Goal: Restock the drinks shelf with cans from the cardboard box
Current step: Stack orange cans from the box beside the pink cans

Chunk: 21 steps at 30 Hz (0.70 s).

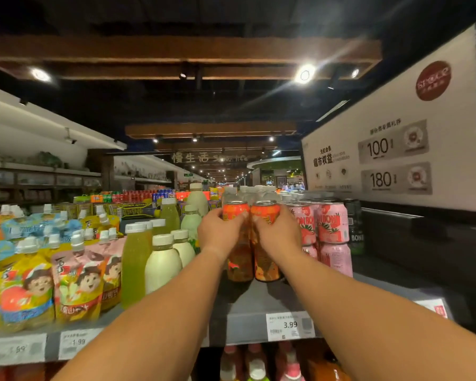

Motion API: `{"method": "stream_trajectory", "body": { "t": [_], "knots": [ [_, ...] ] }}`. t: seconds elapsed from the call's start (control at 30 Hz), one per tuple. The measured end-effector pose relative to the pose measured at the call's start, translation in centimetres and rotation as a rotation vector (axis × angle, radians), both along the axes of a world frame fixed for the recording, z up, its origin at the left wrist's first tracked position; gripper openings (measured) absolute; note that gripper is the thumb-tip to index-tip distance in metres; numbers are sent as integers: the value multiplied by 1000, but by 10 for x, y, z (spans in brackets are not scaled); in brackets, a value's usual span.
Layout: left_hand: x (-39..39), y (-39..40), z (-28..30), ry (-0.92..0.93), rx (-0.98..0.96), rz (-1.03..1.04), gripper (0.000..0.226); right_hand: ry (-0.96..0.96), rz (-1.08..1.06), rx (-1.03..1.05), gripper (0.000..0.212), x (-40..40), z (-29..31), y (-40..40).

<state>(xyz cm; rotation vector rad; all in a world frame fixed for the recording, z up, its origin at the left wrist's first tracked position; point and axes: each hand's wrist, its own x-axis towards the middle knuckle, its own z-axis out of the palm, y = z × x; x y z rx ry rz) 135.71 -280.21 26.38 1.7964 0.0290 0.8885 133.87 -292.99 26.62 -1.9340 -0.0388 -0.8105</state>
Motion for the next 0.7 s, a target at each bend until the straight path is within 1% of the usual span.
{"method": "stream_trajectory", "body": {
  "t": [0.1, 0.23, 0.27, 0.3, 0.4, 0.47, 0.57, 0.6, 0.7],
  "knots": [
    [18, 2, -2, 12, -5, -10, 30, 14, -1, -26, 56, 20, 2, 1],
    [30, 2, -4, 16, -20, -15, 56, 25, 1, -41, 55, 34, 2, 4],
    [33, 2, -5, 15, -28, -12, 59, 26, 2, -51, 56, 36, 2, 5],
    [35, 2, -5, 12, -41, -12, 57, 24, -1, -62, 57, 37, 2, 6],
    [39, 4, -6, 7, -67, -7, 38, 16, -36, -113, 63, 39, 1, 10],
    [41, 5, -9, 10, -65, -10, 40, 12, -60, -127, 68, 39, -1, 12],
    [43, 5, -13, 8, -79, -14, 53, 5, -84, -125, 70, 38, -4, 15],
    [43, 4, -13, 12, -82, -18, 54, 6, -85, -123, 70, 38, -4, 16],
    [45, 3, -18, 21, -118, -28, 41, 13, -73, -111, 71, 41, -5, 20]
  ]
}}
